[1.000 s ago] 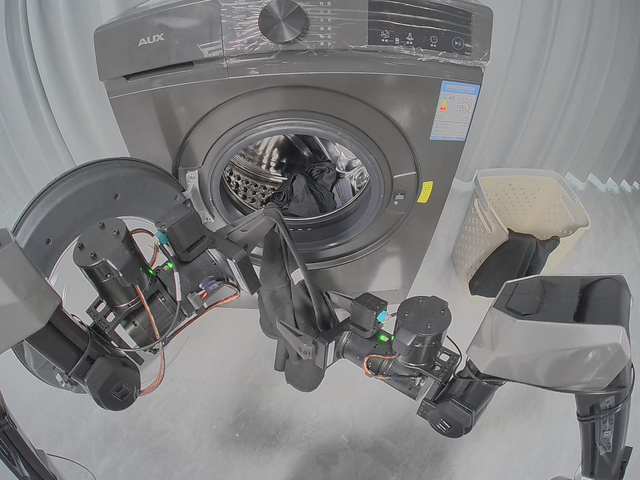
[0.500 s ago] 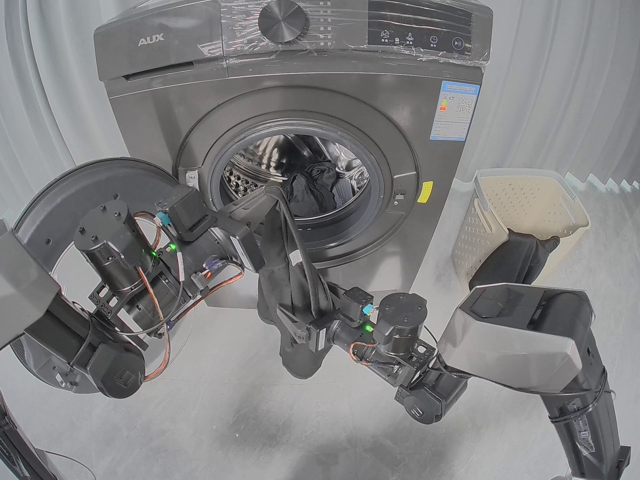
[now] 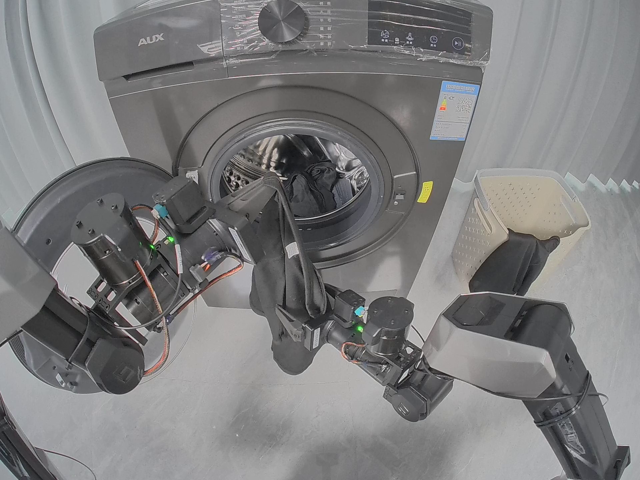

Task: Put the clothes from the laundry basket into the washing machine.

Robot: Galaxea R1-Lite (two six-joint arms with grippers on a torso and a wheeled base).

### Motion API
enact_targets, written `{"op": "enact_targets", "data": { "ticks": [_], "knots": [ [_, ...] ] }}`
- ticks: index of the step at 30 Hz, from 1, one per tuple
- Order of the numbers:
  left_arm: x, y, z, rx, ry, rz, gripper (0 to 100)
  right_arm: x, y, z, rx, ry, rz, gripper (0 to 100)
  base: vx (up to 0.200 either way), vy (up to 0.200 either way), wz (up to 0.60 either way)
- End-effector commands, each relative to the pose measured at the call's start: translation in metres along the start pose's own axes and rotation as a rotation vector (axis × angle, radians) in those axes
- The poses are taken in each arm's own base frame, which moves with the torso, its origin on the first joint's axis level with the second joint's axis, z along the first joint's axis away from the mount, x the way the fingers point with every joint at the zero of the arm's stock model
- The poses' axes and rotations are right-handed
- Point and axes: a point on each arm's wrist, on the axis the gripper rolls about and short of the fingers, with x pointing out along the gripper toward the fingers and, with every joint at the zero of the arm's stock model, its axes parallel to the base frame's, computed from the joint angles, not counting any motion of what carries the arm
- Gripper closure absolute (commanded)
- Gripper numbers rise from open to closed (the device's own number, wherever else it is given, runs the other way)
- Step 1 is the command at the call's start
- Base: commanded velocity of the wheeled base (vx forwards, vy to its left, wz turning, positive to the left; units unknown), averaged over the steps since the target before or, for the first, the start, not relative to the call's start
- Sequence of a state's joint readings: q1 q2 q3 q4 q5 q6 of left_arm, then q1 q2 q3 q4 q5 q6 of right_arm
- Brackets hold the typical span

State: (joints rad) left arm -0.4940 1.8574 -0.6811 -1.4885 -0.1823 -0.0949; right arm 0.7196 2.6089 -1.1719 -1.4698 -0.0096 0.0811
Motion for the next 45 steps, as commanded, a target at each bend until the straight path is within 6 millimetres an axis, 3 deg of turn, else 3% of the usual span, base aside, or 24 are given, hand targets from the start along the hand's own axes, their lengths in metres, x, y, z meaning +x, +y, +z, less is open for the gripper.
{"op": "enact_targets", "data": {
  "ticks": [1, 16, 30, 31, 39, 44, 45],
  "knots": [
    [-0.001, 0.0, 0.001, 0.0, -0.001, 0.0, 100, 0.002, 0.004, -0.007, 0.004, -0.001, 0.013, 0, 0.0, 0.0, 0.0],
    [-0.002, 0.0, -0.005, -0.003, 0.013, 0.001, 100, -0.003, 0.012, -0.01, 0.026, -0.003, 0.045, 0, 0.0, 0.0, 0.0],
    [-0.001, -0.004, 0.0, -0.007, -0.002, 0.005, 100, 0.019, 0.006, -0.03, 0.04, -0.021, -0.018, 0, 0.0, 0.0, 0.0],
    [-0.001, -0.004, -0.001, -0.007, -0.002, 0.005, 100, 0.019, 0.005, -0.029, 0.043, -0.025, -0.022, 100, 0.0, 0.0, 0.0],
    [-0.01, 0.005, -0.007, -0.001, 0.03, 0.037, 100, 0.016, -0.006, -0.023, 0.048, -0.034, -0.047, 100, 0.0, 0.0, 0.0],
    [-0.027, 0.02, -0.017, 0.014, 0.085, 0.085, 100, 0.008, -0.016, -0.002, 0.05, -0.041, -0.072, 100, 0.0, 0.0, 0.0],
    [-0.037, 0.024, -0.023, 0.015, 0.114, 0.099, 100, 0.006, -0.019, 0.011, 0.05, -0.056, -0.08, 100, 0.0, 0.0, 0.0]
  ]
}}
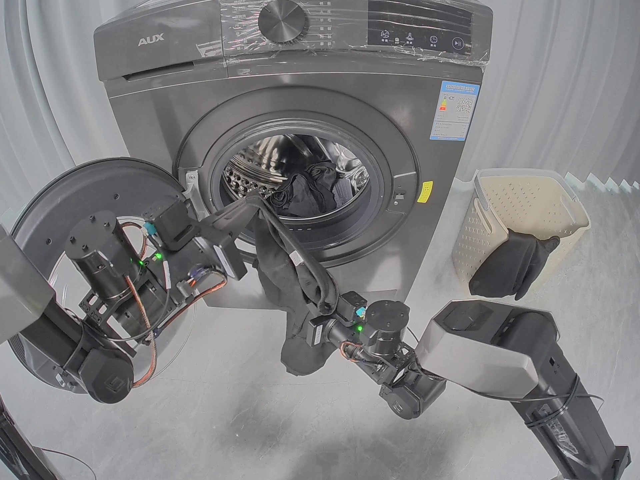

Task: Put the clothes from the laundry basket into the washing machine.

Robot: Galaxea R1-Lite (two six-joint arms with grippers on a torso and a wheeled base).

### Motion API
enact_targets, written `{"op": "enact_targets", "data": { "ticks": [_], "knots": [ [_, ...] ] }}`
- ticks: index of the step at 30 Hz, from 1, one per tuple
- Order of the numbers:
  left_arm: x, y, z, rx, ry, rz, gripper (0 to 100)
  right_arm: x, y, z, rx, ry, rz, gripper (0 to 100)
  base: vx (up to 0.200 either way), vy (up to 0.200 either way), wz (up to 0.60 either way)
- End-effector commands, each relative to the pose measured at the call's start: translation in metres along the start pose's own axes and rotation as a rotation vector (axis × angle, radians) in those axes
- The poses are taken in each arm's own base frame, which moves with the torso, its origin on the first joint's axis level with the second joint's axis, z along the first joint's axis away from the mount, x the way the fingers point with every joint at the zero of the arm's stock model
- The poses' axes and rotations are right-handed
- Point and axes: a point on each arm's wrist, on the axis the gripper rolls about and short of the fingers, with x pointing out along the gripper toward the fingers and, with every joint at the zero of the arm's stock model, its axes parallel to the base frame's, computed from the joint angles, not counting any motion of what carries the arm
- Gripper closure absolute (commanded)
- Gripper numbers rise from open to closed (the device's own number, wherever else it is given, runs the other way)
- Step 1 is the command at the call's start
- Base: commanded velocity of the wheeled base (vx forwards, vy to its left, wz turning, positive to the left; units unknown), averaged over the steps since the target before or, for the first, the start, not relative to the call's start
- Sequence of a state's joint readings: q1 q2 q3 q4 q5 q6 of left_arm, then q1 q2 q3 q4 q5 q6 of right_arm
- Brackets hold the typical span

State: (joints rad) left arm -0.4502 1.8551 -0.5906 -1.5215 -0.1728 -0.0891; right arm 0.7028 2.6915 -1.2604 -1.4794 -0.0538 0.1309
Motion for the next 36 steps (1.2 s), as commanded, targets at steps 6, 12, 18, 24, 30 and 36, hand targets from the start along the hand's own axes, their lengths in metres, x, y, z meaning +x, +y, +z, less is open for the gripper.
{"op": "enact_targets", "data": {
  "ticks": [6, 12, 18, 24, 30, 36],
  "knots": [
    [-0.053, 0.021, -0.04, -0.003, 0.235, 0.021, 100, -0.006, -0.025, 0.076, -0.007, -0.108, -0.059, 100, 0.0, 0.0, 0.0],
    [-0.076, 0.016, -0.068, -0.01, 0.396, -0.053, 100, -0.007, -0.026, 0.101, -0.011, -0.151, -0.064, 100, 0.0, 0.0, 0.0],
    [-0.086, 0.016, -0.09, 0.003, 0.5, -0.065, 100, -0.007, -0.031, 0.107, -0.012, -0.161, -0.075, 100, 0.0, 0.0, 0.0],
    [-0.088, 0.021, -0.106, -0.005, 0.563, -0.05, 100, -0.007, -0.033, 0.107, -0.013, -0.161, -0.081, 100, 0.0, 0.0, 0.0],
    [-0.093, 0.021, -0.115, -0.015, 0.605, -0.048, 100, -0.007, -0.03, 0.108, -0.012, -0.165, -0.073, 100, 0.0, 0.0, 0.0],
    [-0.095, 0.02, -0.119, -0.016, 0.628, -0.053, 0, -0.006, -0.029, 0.11, -0.012, -0.17, -0.072, 100, 0.0, 0.0, 0.0]
  ]
}}
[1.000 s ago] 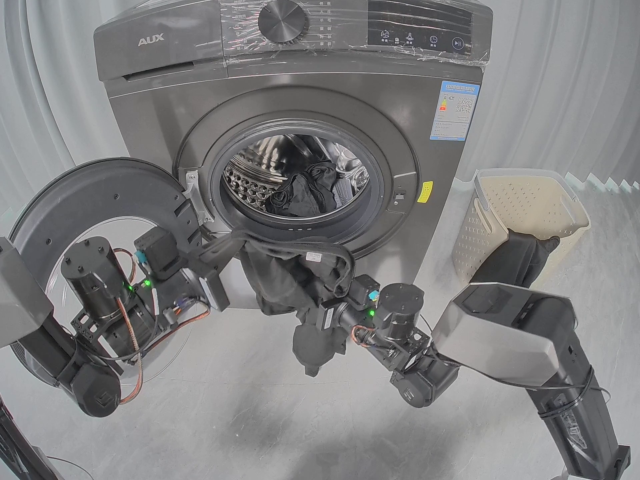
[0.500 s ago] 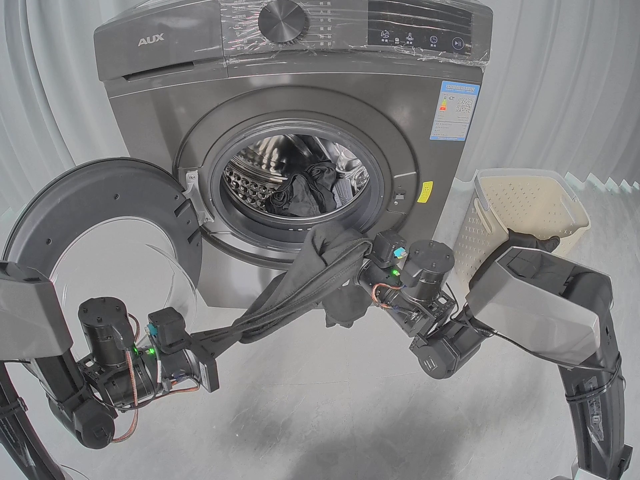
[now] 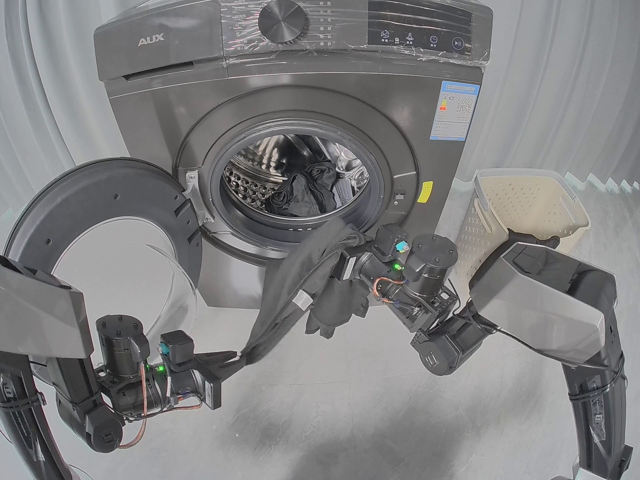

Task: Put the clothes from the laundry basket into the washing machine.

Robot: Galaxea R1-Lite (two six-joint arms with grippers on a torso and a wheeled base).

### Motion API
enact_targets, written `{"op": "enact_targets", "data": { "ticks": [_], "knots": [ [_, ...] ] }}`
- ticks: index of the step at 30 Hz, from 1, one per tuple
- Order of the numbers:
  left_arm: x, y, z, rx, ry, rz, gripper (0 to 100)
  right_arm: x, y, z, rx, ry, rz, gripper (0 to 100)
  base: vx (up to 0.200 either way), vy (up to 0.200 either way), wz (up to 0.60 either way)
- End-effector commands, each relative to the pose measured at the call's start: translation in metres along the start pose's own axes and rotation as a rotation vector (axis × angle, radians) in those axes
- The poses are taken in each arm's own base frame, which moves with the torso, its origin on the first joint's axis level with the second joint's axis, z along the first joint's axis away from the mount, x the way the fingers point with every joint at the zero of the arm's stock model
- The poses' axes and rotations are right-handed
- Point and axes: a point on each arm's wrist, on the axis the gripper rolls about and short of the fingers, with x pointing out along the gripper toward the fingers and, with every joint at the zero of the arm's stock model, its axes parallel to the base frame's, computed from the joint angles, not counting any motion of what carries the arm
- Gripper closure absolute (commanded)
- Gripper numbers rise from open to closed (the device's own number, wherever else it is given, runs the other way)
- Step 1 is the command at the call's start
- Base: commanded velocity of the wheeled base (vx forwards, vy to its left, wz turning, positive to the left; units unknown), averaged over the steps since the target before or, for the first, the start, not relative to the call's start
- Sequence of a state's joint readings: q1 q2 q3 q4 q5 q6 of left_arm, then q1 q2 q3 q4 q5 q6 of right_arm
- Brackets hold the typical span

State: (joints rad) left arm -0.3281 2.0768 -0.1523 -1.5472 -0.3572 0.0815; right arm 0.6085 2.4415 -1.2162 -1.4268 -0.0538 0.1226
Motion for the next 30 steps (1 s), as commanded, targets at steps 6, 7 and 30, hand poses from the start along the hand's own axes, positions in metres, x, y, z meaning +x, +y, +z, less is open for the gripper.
{"op": "enact_targets", "data": {
  "ticks": [6, 7, 30],
  "knots": [
    [-0.008, -0.007, -0.003, -0.004, 0.017, -0.035, 0, 0.004, -0.006, 0.012, -0.003, -0.034, -0.012, 100, 0.0, 0.0, 0.0],
    [-0.009, -0.007, -0.002, -0.003, 0.014, -0.041, 0, 0.004, -0.007, 0.013, -0.003, -0.037, -0.011, 100, 0.0, 0.0, 0.0],
    [0.041, 0.014, 0.052, 0.03, -0.25, 0.017, 0, -0.027, 0.076, 0.02, 0.038, 0.001, 0.177, 100, 0.0, 0.0, 0.0]
  ]
}}
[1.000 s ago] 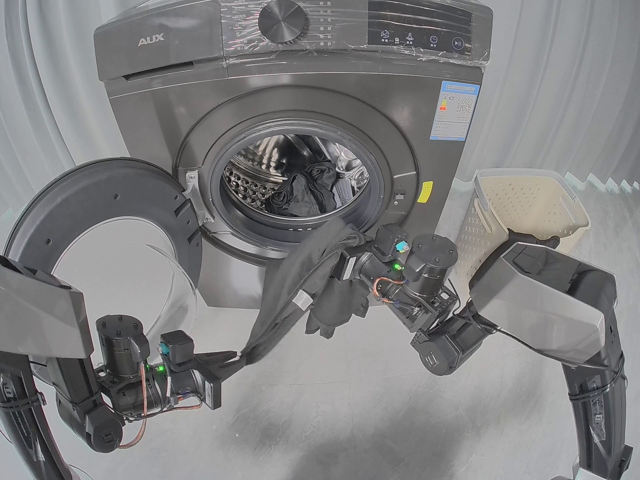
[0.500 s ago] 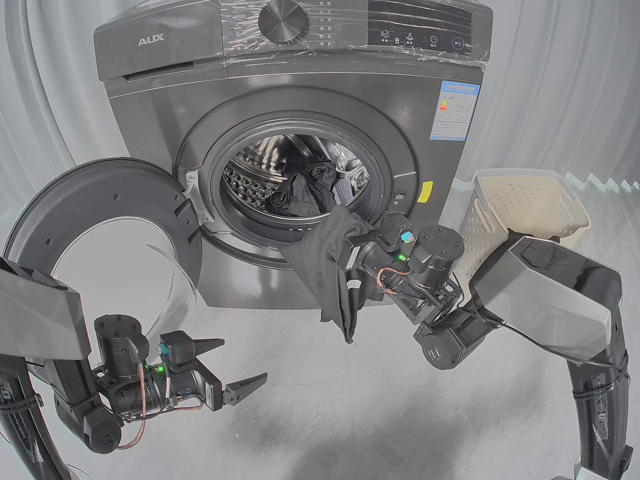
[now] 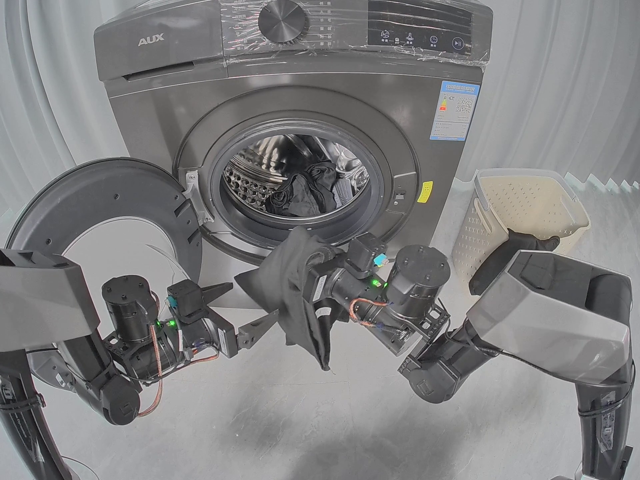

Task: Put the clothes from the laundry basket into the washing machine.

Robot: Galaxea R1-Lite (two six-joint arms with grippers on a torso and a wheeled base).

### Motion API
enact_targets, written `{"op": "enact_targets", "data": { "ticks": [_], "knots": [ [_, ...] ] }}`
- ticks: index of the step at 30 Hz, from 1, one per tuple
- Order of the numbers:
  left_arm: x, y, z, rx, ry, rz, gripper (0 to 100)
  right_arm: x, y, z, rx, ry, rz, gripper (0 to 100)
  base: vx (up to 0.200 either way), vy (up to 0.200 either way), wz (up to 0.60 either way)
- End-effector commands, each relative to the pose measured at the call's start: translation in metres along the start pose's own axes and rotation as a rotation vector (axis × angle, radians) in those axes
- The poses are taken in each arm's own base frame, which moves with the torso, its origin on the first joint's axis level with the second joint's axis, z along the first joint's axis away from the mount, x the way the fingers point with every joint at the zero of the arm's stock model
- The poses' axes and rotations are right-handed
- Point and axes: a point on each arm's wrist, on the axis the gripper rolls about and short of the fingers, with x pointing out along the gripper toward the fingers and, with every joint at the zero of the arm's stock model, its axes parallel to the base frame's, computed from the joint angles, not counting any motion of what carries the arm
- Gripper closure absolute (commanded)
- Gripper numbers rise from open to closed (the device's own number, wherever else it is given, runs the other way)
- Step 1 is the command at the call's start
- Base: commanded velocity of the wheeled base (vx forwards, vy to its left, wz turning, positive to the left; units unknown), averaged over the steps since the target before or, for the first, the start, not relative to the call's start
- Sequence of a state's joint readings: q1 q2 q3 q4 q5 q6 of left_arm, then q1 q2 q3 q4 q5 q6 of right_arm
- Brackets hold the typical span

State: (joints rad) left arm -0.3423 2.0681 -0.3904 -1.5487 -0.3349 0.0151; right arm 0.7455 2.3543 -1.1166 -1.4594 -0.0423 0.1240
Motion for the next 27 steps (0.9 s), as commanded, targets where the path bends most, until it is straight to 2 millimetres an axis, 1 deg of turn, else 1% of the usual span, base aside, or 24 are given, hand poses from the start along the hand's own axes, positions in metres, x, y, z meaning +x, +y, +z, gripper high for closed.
{"op": "enact_targets", "data": {
  "ticks": [1, 5, 8, 14, 19, 27],
  "knots": [
    [0.011, 0.001, 0.001, 0.008, -0.02, -0.005, 0, -0.003, 0.016, 0.002, 0.008, 0.004, 0.035, 100, 0.0, 0.0, 0.0],
    [0.015, -0.001, 0.001, 0.011, -0.026, -0.016, 0, -0.003, 0.023, 0.002, 0.012, 0.004, 0.049, 100, 0.0, 0.0, 0.0],
    [0.02, -0.007, -0.002, 0.012, -0.018, -0.039, 0, -0.002, 0.026, 0.002, 0.014, 0.001, 0.055, 100, 0.0, 0.0, 0.0],
    [0.028, -0.012, -0.01, 0.008, 0.002, -0.056, 0, -0.003, 0.031, 0.002, 0.02, -0.004, 0.068, 100, 0.0, 0.0, 0.0],
    [0.042, -0.008, -0.02, 0.008, 0.008, -0.056, 0, -0.005, 0.04, 0.007, 0.028, -0.012, 0.087, 100, 0.0, 0.0, 0.0],
    [0.062, -0.001, -0.023, 0.016, -0.025, -0.048, 0, -0.007, 0.052, 0.009, 0.036, -0.013, 0.108, 100, 0.0, 0.0, 0.0]
  ]
}}
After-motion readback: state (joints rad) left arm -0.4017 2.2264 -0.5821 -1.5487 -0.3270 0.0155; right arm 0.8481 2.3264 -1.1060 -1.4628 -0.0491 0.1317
